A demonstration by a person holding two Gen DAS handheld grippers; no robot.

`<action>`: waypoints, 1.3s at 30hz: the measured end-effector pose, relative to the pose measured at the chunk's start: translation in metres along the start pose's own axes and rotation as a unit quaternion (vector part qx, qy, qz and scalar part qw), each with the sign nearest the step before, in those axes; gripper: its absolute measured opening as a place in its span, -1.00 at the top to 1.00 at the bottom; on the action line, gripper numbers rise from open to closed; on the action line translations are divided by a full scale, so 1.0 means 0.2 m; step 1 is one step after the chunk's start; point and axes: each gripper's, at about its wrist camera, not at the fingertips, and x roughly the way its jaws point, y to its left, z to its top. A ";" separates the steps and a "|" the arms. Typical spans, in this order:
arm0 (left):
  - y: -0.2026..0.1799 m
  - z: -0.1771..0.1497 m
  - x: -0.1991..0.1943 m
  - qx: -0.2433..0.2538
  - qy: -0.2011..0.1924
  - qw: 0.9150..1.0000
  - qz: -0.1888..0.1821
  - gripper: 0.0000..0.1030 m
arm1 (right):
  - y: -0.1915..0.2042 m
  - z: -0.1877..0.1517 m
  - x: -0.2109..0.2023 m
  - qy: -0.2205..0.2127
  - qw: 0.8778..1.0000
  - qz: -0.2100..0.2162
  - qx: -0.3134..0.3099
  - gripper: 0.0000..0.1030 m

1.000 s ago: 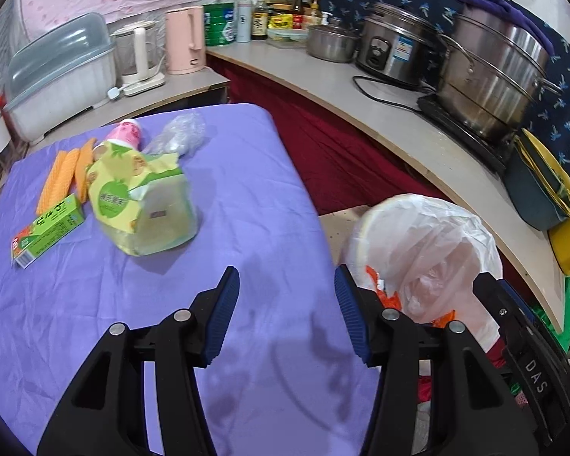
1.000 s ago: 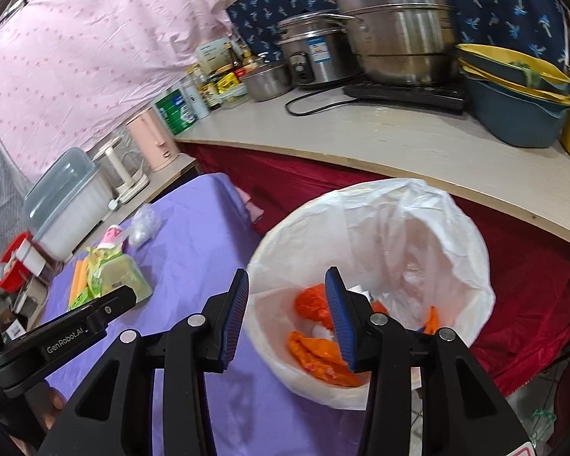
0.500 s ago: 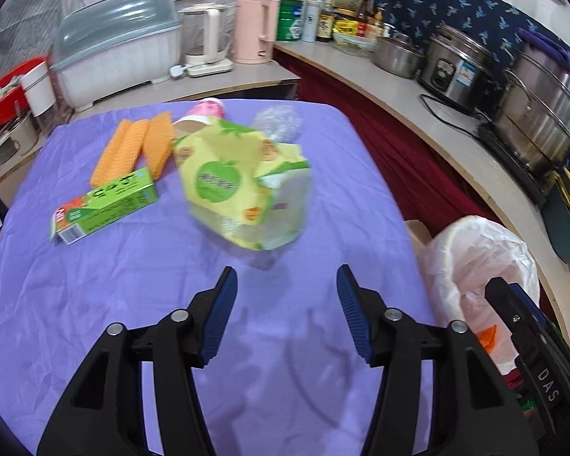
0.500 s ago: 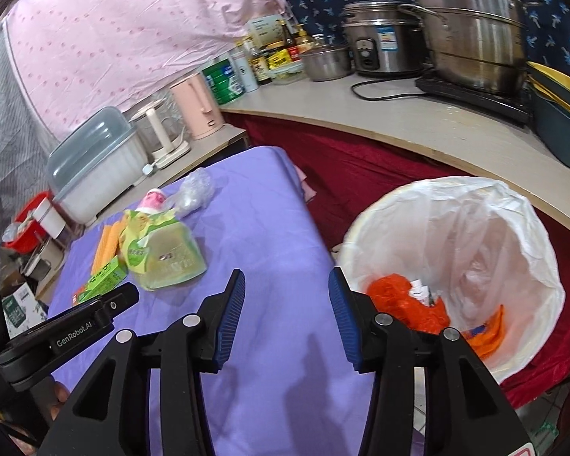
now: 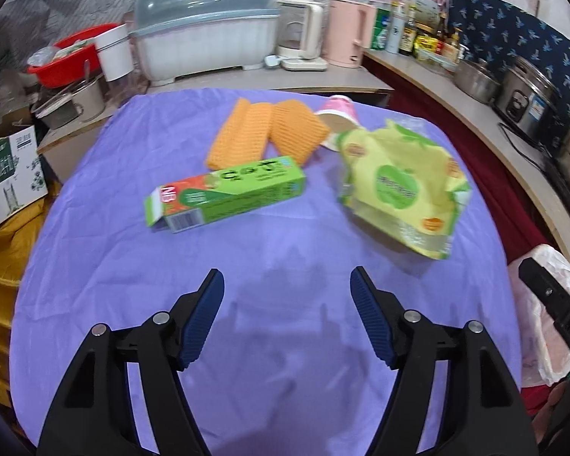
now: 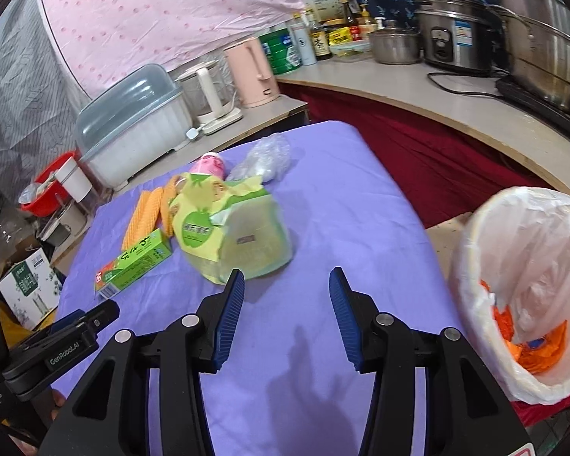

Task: Collect trash
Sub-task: 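Move both open grippers back over the table toward the remaining items, then grasp the green NB wasabi box with the left gripper while the right grasps the tissue pack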

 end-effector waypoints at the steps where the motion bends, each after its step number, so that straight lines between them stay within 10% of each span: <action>1: 0.04 0.01 0.01 -0.004 0.001 1.000 0.004 -0.27 | 0.03 0.01 0.03 0.002 1.000 0.003 -0.001 0.11; 11: 0.36 0.10 0.14 -0.007 -0.005 0.999 0.039 -0.35 | 0.19 0.07 0.27 0.016 1.000 0.007 -0.001 0.11; 24: 0.45 0.20 0.38 0.121 -0.025 0.992 0.005 -0.66 | 0.25 0.10 0.44 0.027 1.000 -0.006 0.007 0.12; 33: 0.39 0.23 0.53 0.182 -0.010 0.983 -0.009 -0.63 | 0.27 0.10 0.50 0.044 0.999 -0.007 0.009 0.86; 39: 0.30 0.20 0.51 0.165 0.001 0.986 -0.017 -0.23 | 0.27 0.08 0.45 0.037 0.999 -0.012 0.009 0.90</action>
